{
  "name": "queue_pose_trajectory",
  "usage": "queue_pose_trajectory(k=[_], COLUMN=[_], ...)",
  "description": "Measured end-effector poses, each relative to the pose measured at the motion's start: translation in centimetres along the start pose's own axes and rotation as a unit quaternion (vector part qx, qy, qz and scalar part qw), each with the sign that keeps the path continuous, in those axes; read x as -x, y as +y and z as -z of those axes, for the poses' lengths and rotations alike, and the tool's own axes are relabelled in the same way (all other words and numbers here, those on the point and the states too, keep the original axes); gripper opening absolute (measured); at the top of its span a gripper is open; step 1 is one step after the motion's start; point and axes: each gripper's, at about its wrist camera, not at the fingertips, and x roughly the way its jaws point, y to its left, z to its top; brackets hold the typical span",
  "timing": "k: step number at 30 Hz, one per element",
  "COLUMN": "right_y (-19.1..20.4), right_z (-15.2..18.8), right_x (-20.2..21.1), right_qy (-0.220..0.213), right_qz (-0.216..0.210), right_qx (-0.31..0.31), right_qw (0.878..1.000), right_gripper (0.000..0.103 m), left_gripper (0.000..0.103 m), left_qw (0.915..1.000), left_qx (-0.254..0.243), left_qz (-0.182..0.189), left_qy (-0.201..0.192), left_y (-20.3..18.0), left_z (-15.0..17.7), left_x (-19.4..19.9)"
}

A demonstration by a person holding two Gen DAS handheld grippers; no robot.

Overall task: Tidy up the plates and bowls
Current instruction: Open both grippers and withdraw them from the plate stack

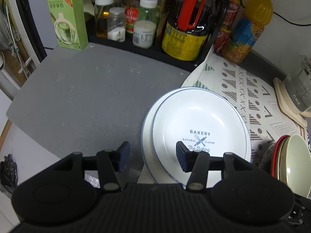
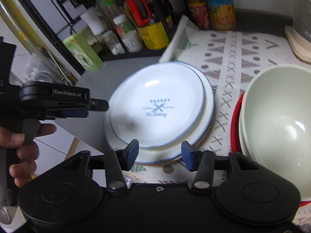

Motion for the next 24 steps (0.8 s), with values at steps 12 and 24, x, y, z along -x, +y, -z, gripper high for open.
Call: queue_pose_trajectory(k=[12,24], right_y=[0.5,-3.5], right_z=[-1.1,-1.3], right_x=[4.3,8.5], right_qy=[-0.084,-0.132], right_qz=[-0.013,0.035], right_qx=[0.027,0.001], right_qw=[0.996,0.991], right_gripper=[0.100,0.103], left_gripper=[0.091,0.103], left_qw=[0.9979,0.9953], left_qx=[0.006,-0.019], left_qz=[0.003,0.029], left_qy=[-0.064,-0.090], left_y=[-0.4,-4.2], left_z=[-0.5,-0.8], left_x=[4.4,4.8])
